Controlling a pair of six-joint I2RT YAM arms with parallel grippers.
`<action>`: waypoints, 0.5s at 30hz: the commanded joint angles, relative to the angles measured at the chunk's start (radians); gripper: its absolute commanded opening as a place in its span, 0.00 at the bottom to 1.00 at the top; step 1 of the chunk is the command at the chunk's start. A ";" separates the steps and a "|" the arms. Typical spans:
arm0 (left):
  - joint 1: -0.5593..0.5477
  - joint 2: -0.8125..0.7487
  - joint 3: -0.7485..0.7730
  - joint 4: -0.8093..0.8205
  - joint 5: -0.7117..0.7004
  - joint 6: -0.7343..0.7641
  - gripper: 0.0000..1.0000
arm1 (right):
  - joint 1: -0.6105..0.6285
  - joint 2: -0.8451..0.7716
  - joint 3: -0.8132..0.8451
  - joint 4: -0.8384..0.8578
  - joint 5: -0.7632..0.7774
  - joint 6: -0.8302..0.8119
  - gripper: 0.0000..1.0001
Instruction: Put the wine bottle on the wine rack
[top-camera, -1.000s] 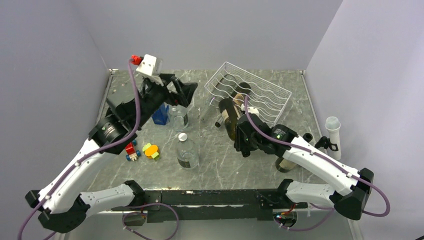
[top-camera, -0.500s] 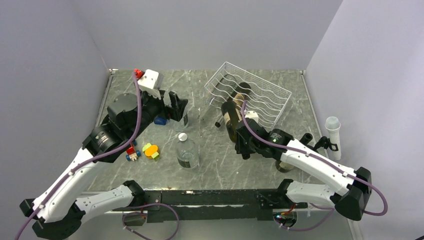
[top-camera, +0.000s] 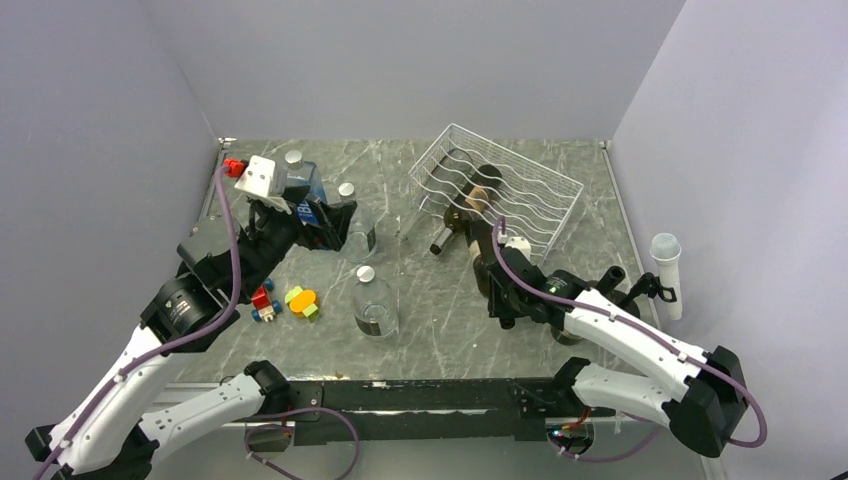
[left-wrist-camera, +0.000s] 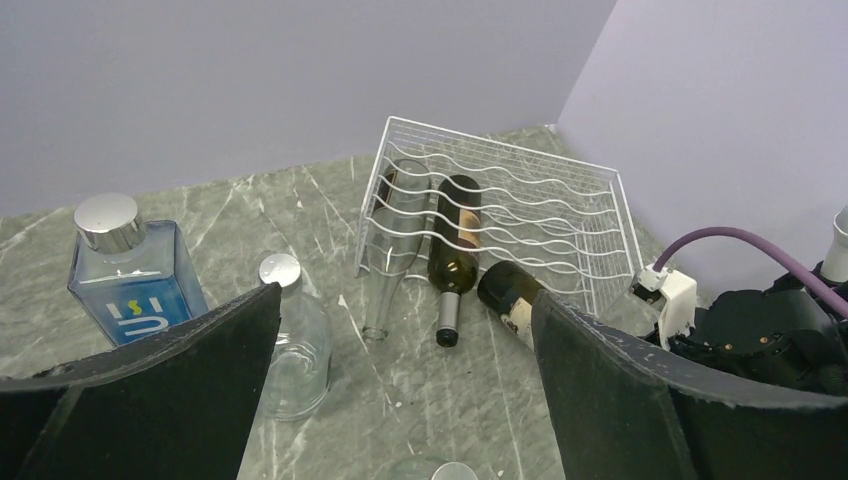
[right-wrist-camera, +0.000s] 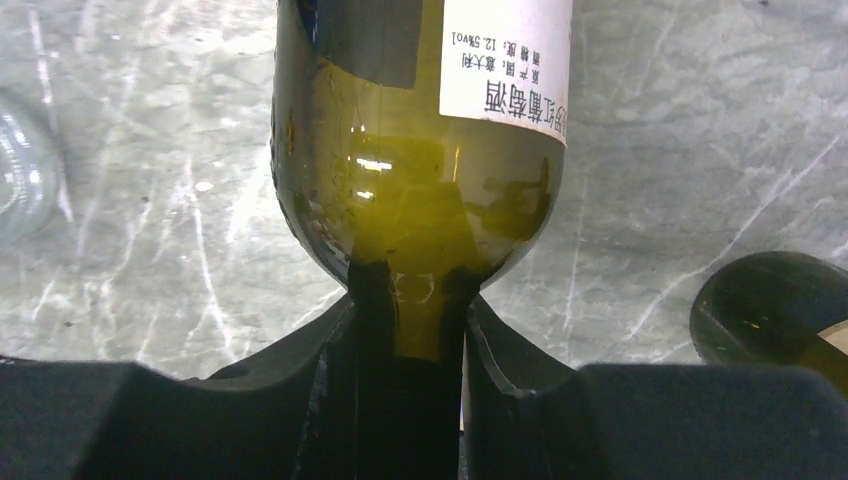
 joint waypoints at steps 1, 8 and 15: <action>0.000 0.001 0.034 0.028 -0.022 -0.045 0.99 | -0.043 -0.071 -0.024 0.208 0.019 -0.030 0.00; 0.000 -0.007 0.051 0.036 -0.034 -0.044 0.99 | -0.053 -0.086 -0.089 0.290 0.131 0.026 0.00; -0.001 -0.013 0.037 0.060 -0.030 -0.084 0.99 | -0.049 -0.030 -0.192 0.484 0.260 0.178 0.00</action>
